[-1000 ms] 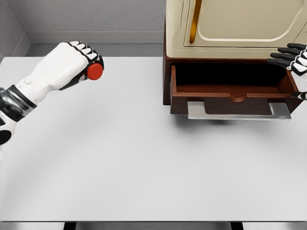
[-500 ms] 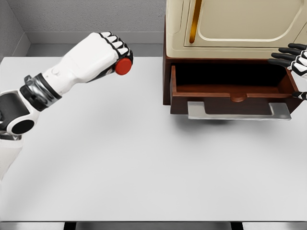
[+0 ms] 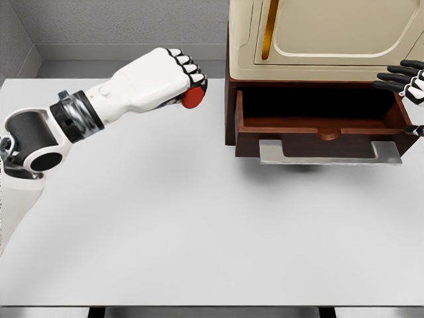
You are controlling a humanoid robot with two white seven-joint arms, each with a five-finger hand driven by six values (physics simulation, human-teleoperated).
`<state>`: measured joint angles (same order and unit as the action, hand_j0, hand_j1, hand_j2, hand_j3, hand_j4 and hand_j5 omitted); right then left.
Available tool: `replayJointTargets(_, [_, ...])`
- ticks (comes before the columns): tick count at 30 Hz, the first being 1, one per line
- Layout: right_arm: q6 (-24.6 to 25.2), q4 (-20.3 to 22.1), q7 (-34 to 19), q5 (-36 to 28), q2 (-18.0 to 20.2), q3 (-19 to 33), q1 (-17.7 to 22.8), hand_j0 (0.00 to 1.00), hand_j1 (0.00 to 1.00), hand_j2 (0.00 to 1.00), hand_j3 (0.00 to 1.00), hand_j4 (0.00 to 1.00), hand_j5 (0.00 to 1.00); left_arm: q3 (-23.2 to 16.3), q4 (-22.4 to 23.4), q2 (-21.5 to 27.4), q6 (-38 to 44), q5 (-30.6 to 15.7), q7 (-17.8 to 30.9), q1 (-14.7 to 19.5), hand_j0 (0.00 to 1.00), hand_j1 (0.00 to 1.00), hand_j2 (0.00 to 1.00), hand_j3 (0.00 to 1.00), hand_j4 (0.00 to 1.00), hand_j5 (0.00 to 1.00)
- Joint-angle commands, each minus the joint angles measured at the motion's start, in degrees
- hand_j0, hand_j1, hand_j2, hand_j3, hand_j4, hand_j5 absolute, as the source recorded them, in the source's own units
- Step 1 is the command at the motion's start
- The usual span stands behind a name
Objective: Put the switch into the drawer with left arm, and close the drawer with right arm
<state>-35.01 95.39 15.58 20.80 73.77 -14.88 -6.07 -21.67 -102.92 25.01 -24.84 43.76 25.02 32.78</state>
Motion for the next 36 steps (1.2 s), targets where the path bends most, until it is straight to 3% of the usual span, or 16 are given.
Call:
replayJointTargets(1, [0.0, 0.0, 0.1, -0.2, 0.1, 0.0, 0.0, 1.0, 1.0, 1.0, 1.0, 1.0, 1.0, -0.1, 0.4, -1.6, 0.2, -0.3, 2.3, 0.0, 0.25, 0.25, 0.25, 0.25, 0.25, 0.25])
replayJointTargets(10, [0.0, -1.0, 0.1, -0.1, 0.1, 0.0, 0.0, 1.0, 1.0, 1.0, 1.0, 1.0, 1.0, -2.5, 0.8, -8.0, 0.4, 0.2, 10.0, 4.0, 0.25, 0.25, 0.25, 0.25, 0.25, 0.25])
replayJointTargets(22, [0.0, -1.1, 0.1, -0.1, 0.1, -0.1, 0.0, 1.0, 1.0, 1.0, 1.0, 1.0, 1.0, -3.0, 3.3, -13.8, 0.2, 0.4, 10.0, 6.9, 0.25, 0.25, 0.25, 0.25, 0.25, 0.25])
replayJointTargets(25, [0.0, -1.1, 0.1, -0.1, 0.1, -0.1, 0.0, 1.0, 1.0, 1.0, 1.0, 1.0, 1.0, -5.1, 3.4, -14.6, 0.3, 0.5, 10.0, 7.6, 0.25, 0.25, 0.25, 0.25, 0.25, 0.25])
replayJointTargets(36, [0.0, -1.4, 0.1, -0.1, 0.0, -0.1, 0.0, 1.0, 1.0, 1.0, 1.0, 1.0, 1.0, -7.5, 11.0, -19.1, 0.0, 1.9, 10.0, 11.1, 0.25, 0.25, 0.25, 0.25, 0.25, 0.25])
